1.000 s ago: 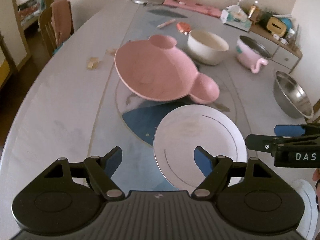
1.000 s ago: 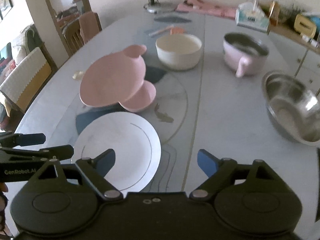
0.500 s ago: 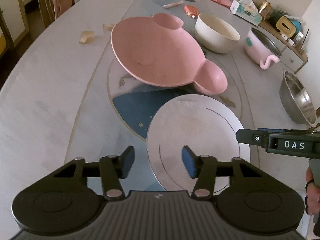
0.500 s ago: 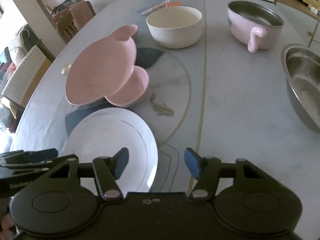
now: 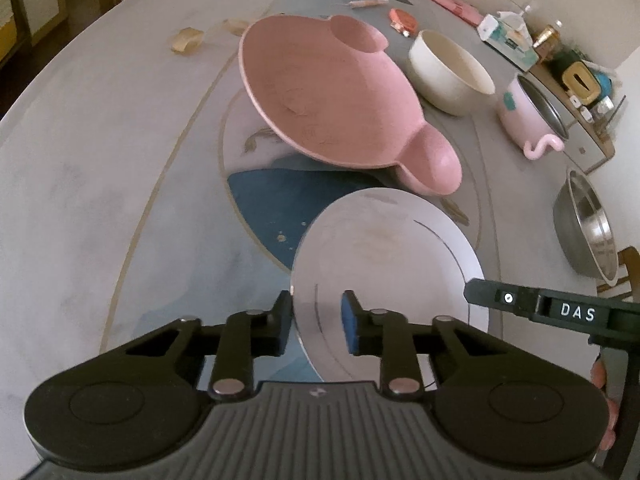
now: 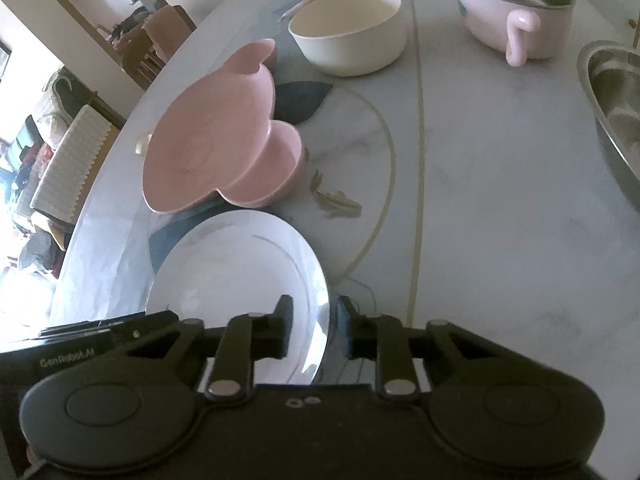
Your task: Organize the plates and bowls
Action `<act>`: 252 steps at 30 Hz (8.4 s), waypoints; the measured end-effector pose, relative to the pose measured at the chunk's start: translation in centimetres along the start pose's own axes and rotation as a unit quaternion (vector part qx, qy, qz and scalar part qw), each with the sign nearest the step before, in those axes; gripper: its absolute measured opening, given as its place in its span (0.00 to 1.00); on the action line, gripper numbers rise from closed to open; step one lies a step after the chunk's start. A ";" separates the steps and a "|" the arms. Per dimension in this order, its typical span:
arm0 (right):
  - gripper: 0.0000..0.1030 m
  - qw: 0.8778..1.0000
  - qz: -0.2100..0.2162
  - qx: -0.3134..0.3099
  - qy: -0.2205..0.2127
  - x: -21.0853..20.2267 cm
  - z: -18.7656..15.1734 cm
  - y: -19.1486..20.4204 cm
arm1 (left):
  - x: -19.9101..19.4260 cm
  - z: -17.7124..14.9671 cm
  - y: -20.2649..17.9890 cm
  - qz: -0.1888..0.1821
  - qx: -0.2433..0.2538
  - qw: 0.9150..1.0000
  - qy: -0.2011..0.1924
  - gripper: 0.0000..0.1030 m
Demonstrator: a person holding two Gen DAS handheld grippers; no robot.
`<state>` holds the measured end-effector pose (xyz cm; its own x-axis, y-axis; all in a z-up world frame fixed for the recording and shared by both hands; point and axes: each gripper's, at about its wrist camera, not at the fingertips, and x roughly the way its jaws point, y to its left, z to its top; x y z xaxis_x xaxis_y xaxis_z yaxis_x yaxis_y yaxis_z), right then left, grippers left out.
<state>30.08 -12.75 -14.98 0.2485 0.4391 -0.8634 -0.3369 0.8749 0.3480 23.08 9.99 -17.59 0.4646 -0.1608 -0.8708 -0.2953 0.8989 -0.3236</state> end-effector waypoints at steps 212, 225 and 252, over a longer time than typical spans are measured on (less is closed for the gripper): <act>0.62 0.986 -0.008 0.157 -0.050 5.8 5.0 7.6 | 4.9 21.4 -3.2 0.101 0.218 0.966 -0.092 0.98; 0.15 0.981 -0.004 0.190 -0.043 6.5 5.4 6.5 | 6.1 21.9 -2.8 0.091 0.230 0.966 -0.077 0.82; 0.09 0.986 -0.032 0.157 -0.037 2.4 3.3 1.3 | 5.3 15.6 -0.4 0.016 0.178 0.984 0.016 0.15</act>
<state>33.20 -9.88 -15.39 0.3292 0.3845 -0.8624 -0.0242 0.9165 0.3994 38.71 15.10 -16.31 0.4318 -0.1383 -0.8913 0.0043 0.9885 -0.1513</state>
